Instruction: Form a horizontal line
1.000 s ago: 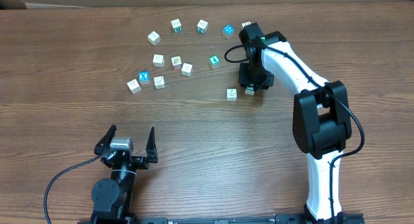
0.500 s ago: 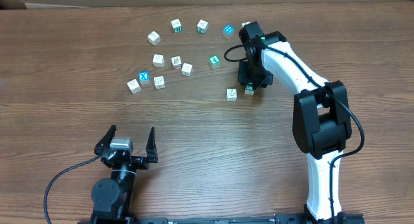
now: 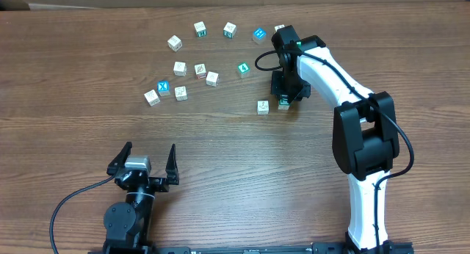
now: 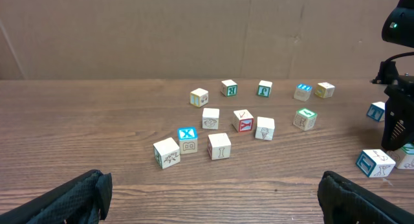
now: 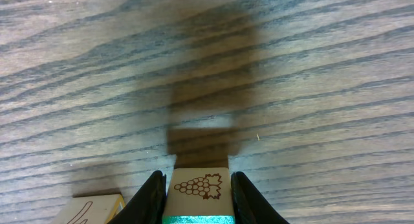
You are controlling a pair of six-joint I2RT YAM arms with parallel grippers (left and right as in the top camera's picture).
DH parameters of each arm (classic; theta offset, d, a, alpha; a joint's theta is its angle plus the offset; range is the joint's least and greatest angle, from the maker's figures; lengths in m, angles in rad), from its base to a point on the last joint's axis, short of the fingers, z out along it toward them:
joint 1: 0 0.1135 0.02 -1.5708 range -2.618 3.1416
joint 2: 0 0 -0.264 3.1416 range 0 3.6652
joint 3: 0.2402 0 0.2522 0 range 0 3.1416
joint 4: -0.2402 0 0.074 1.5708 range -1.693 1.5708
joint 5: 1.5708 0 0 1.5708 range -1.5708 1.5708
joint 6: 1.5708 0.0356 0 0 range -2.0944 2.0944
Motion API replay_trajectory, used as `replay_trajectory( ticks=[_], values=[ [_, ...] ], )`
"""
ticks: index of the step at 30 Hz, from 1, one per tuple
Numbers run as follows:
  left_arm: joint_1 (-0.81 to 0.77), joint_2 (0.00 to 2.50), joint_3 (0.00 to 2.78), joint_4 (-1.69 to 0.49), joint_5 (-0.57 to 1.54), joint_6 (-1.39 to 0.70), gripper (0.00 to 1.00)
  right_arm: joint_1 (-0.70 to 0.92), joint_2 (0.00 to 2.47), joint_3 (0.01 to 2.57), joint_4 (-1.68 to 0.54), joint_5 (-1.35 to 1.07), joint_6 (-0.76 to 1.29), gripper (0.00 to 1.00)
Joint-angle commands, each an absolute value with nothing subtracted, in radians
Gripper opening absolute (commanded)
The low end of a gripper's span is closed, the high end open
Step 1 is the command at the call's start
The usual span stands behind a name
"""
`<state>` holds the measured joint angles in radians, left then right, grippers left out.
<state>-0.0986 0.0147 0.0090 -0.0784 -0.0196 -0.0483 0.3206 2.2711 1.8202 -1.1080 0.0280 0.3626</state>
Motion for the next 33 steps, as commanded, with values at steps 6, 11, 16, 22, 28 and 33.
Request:
replay_trajectory(
  ticks=[6,11,16,22,28,33],
  values=[
    [-0.102,0.005,0.005,-0.075,-0.026,-0.029,1.0,0.322,2.268,1.812,-1.112,-0.034,0.358,0.25],
    [-0.102,0.005,0.005,-0.075,-0.026,-0.029,0.99,0.322,2.268,1.812,-1.113,-0.047,0.358,0.25],
    [-0.102,0.004,0.005,-0.075,-0.026,-0.029,1.0,0.322,2.268,1.812,-1.131,-0.048,0.358,0.25],
    [-0.102,0.004,0.005,-0.075,-0.026,-0.029,1.0,0.322,2.268,1.812,-1.139,-0.052,0.358,0.25],
    [-0.102,0.005,0.005,-0.075,-0.026,-0.03,0.99,0.327,2.268,1.812,-1.131,-0.07,0.358,0.3],
    [-0.102,0.005,0.005,-0.075,-0.026,-0.029,1.0,0.327,2.268,1.812,-1.13,-0.069,0.358,0.38]
  ],
)
